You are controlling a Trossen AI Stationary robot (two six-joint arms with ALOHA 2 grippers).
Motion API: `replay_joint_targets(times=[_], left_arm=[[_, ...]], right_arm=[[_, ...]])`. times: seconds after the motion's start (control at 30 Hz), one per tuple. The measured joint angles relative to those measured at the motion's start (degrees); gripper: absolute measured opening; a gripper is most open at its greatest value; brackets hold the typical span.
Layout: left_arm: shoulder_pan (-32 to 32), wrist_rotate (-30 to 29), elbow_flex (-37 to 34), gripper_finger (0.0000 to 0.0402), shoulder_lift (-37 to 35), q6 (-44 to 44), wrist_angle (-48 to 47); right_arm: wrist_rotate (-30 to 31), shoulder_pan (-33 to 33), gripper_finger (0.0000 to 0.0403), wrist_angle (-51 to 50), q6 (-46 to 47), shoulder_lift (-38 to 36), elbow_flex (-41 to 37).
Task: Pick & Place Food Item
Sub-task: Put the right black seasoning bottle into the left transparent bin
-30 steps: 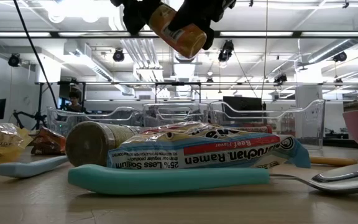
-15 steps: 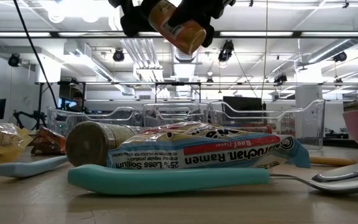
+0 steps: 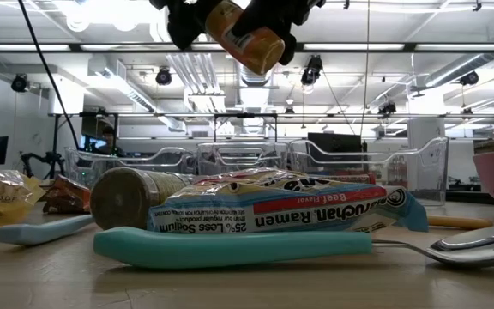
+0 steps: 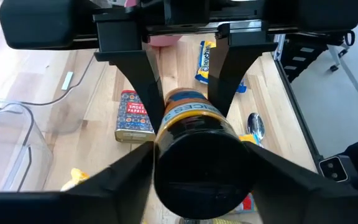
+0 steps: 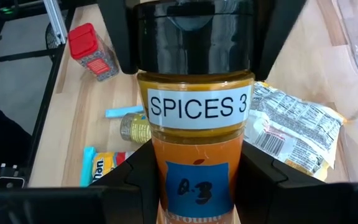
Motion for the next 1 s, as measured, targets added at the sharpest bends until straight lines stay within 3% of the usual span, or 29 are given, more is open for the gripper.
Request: replay_joint_targets(times=[0.07,0.47,1.0], left_arm=[[0.00,0.00,0.00,0.0204,0.00,0.03,-0.01],[0.00,0.20,0.19,0.0205,-0.14,-0.33,-0.54],[0.79,-0.34,0.37,0.0205,-2.49,0.05,-5.72]], right_arm=[[0.00,0.00,0.0142,0.01,0.15,0.00,0.00],[-1.13,0.00,0.0150,0.30,0.06,-0.13,-0.02],[-1.44,-0.07,0.0305,-0.04,2.00,-0.28,0.02]])
